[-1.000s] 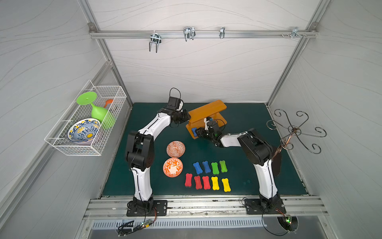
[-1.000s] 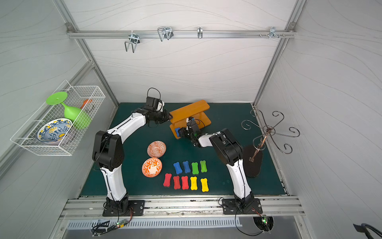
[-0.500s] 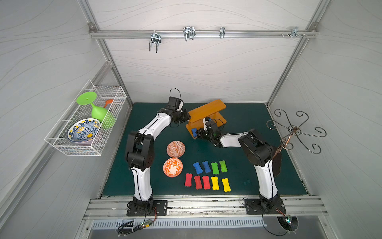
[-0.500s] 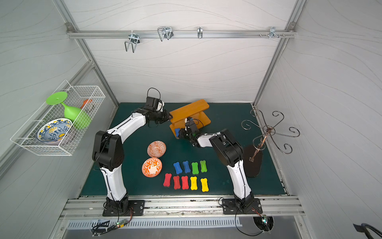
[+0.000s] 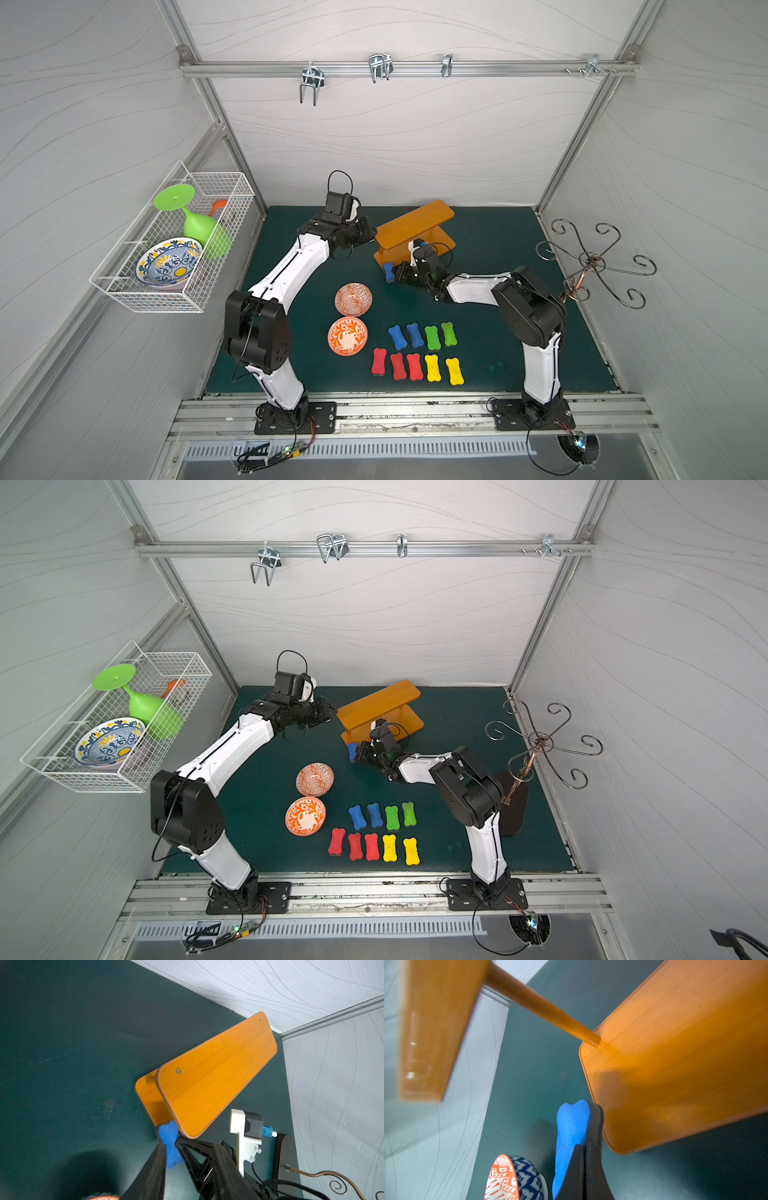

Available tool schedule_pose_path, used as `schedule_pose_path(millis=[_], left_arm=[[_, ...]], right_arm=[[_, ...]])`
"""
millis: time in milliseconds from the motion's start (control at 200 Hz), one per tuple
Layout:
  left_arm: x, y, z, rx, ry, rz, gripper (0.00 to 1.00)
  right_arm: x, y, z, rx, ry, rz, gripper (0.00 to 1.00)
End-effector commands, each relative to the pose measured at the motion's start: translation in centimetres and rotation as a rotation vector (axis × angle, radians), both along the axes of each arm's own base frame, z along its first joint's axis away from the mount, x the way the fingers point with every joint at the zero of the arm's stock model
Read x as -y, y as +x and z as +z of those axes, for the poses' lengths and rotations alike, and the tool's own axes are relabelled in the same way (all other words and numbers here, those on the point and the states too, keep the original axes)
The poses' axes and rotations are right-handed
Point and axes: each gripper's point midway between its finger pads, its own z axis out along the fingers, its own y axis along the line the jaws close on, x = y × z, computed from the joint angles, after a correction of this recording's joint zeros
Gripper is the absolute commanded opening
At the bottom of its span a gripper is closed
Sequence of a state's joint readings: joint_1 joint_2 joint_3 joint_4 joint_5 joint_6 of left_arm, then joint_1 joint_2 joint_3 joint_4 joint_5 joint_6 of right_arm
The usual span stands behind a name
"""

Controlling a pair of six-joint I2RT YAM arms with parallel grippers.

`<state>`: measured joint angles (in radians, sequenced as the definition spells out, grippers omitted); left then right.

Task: Remove the whiteboard erasers from the shelf
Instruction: Pick up the whiteboard eraser from the shelf, then place the whiteboard eraser at the center of the board.

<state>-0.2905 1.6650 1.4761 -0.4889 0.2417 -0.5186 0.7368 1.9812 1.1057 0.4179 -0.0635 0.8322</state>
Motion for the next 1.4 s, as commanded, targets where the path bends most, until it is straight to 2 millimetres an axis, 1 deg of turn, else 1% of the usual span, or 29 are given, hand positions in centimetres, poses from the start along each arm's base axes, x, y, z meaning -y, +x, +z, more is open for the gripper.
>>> schedule_pose_path(millis=[0,55,110,125,155,200,225,250,305,380,485,525,580,680,850,940,1015,1085,1220,1395], left_arm=[[-0.9,-1.3,0.3,0.012,0.013,0.030,0.40],[-1.5,-2.7,0.5,0.015,0.011,0.042,0.40],[-2.0,-4.2,0.7,0.025,0.001,0.053,0.40],[-2.1,-4.6,0.7,0.029,0.000,0.053,0.40],[-2.4,-5.5,0.9,0.040,-0.006,0.056,0.40],[-2.9,-6.5,1.0,0.050,-0.003,0.065,0.40],[-3.3,-7.1,1.4,0.064,0.000,0.071,0.40],[-3.6,-7.6,1.4,0.072,0.009,0.074,0.41],[-4.5,-8.5,1.6,0.089,0.028,0.088,0.42],[-5.6,-9.3,1.5,0.097,0.032,0.106,0.43],[-6.9,-9.9,0.7,0.095,0.034,0.129,0.43],[-7.3,-10.1,0.3,0.091,0.038,0.134,0.43],[-7.8,-10.1,0.0,0.088,0.039,0.146,0.43],[-7.9,-9.9,-0.3,0.081,0.041,0.136,0.43],[-8.1,-9.5,-1.1,0.068,0.026,0.139,0.43],[-8.1,-9.3,-1.0,0.062,0.015,0.137,0.43],[-8.2,-9.2,-1.1,0.058,0.011,0.138,0.43],[-8.2,-9.3,-1.2,0.056,0.009,0.139,0.43],[-8.3,-9.3,-1.2,0.058,0.003,0.140,0.43],[-8.3,-9.5,-1.2,0.058,0.000,0.136,0.43]], right_arm=[[0.8,-1.8,1.7,-0.013,0.040,-0.030,0.00],[1.6,-3.3,2.2,-0.008,0.017,-0.060,0.00],[2.4,-5.3,2.4,-0.001,-0.033,-0.096,0.00],[2.5,-5.9,2.8,0.008,-0.038,-0.102,0.00],[3.0,-7.0,3.1,0.021,-0.062,-0.129,0.00],[3.4,-8.7,3.5,0.033,-0.086,-0.151,0.00],[3.5,-9.7,3.6,0.033,-0.098,-0.158,0.00],[3.7,-10.3,3.8,0.037,-0.110,-0.177,0.00],[3.6,-12.2,3.7,0.032,-0.119,-0.185,0.00],[3.2,-14.1,3.7,0.031,-0.125,-0.192,0.00],[2.7,-15.8,3.9,0.039,-0.148,-0.197,0.00],[2.7,-16.1,4.1,0.040,-0.146,-0.208,0.00],[2.7,-16.4,3.8,0.032,-0.146,-0.218,0.00],[2.6,-16.6,2.8,0.013,-0.143,-0.234,0.00],[1.2,-16.6,1.3,-0.019,-0.128,-0.220,0.00],[0.2,-16.8,0.6,-0.050,-0.118,-0.197,0.00],[-0.7,-17.0,-0.4,-0.078,-0.124,-0.173,0.00],[-1.1,-17.2,-1.0,-0.089,-0.121,-0.160,0.00],[-1.8,-17.4,-0.8,-0.083,-0.121,-0.144,0.00],[-2.2,-17.9,-1.0,-0.087,-0.128,-0.141,0.00]])
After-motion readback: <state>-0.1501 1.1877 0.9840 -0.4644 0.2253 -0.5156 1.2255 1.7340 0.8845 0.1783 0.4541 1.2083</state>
